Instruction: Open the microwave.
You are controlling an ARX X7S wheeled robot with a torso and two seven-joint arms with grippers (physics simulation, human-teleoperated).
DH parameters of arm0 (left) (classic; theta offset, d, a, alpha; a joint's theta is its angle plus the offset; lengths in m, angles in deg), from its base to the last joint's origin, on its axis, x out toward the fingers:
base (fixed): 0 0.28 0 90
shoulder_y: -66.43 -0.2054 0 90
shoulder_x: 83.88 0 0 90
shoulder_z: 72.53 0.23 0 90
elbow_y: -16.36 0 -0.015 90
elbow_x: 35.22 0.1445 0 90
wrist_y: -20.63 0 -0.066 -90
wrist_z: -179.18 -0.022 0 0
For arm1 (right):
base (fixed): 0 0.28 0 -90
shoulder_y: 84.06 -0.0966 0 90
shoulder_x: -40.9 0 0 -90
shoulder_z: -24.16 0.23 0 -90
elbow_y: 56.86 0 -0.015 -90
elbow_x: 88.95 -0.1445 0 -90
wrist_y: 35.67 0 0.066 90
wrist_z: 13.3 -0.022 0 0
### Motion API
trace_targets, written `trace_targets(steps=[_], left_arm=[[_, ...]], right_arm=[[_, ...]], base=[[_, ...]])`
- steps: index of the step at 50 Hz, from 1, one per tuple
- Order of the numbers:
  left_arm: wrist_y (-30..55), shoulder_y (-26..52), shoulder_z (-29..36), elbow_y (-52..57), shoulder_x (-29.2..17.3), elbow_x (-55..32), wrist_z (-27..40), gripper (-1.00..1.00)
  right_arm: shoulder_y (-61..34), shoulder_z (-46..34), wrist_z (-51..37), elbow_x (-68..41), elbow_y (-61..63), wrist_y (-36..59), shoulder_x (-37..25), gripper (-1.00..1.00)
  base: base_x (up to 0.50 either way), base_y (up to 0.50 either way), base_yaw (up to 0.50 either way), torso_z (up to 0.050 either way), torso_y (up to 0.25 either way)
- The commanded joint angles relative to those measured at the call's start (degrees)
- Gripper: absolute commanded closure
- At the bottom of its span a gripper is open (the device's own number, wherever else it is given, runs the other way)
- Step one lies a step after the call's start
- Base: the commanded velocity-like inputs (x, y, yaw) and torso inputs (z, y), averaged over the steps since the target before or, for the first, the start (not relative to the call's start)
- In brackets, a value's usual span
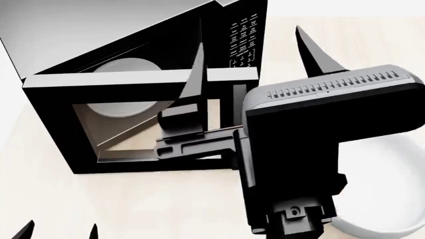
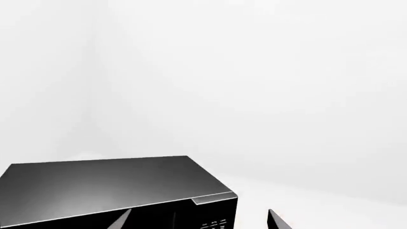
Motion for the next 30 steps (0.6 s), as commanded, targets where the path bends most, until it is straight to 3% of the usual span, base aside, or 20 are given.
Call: trace_targets(steps=[1, 7, 11, 26, 30], left_arm=[[-0.1, 0.1, 0.2, -0.2, -0.1, -0.1, 0.1, -1.0], [-0.1, 0.0, 0.4, 0.0, -0.2, -0.1, 0.1, -1.0], [-0.1, 0.0, 0.4, 0.0, -0.3, -0.3, 0.1, -1.0], [-0.2, 0.0, 0.6, 0.2, -0.5, -0.5, 0.2, -1.0], [-0.3, 0.2, 0.7, 0.0, -0.5, -0.6, 0.2, -1.0]], right_arm=[[-6.0, 2.4, 1.2, -5.4, -2.5, 2.4, 1.4, -1.0], [-6.6, 3.0, 2.8, -8.0, -5.9, 2.1, 2.4, -1.0], [-8.1, 2.9, 8.8, -11.3, -11.7, 2.7, 4.2, -1.0], [-14.6, 0.7, 18.3, -10.5, -25.9, 7.4, 9.2, -1.0], [-16.1, 0.0, 20.4, -15.9, -31.2, 11.5, 11.2, -1.0]], base=[[0.0, 0.0, 0.0, 0.0, 0.0], [0.0, 0.0, 0.0, 0.0, 0.0], [0.0, 0.0, 0.0, 0.0, 0.0], [0.0, 0.0, 0.0, 0.0, 0.0], [0.0, 0.0, 0.0, 0.0, 0.0]])
